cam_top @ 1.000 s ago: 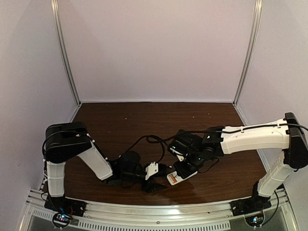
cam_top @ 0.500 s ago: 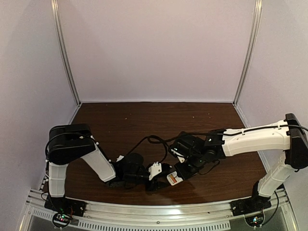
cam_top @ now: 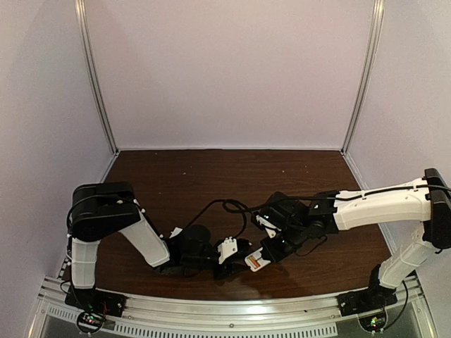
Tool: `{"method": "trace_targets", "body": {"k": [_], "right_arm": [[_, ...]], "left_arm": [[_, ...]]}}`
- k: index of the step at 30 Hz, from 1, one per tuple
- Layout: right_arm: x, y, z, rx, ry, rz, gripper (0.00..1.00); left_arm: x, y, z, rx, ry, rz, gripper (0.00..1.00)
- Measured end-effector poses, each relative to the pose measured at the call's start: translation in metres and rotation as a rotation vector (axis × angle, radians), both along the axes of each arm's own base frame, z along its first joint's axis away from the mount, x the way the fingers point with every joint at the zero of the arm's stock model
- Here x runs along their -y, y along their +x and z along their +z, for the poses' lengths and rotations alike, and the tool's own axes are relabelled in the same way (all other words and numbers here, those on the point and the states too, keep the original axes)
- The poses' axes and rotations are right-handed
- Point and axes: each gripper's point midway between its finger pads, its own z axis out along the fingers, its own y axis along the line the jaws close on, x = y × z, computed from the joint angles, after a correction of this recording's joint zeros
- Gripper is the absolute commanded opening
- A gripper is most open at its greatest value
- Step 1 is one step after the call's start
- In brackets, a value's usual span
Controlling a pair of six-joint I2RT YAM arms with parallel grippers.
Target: Unload the batteries from the remote control
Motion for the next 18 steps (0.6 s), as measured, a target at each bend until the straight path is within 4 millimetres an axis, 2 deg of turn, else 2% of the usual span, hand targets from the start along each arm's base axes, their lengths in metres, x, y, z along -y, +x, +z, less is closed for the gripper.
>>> {"method": "trace_targets", "body": {"k": [18], "right_arm": [[0.002,-0.009,-0.003,-0.134,0.158,0.025,0.00]], "left_arm": [[0.001,0.002,0.000,0.006,-0.005,0.012,0.42]]}}
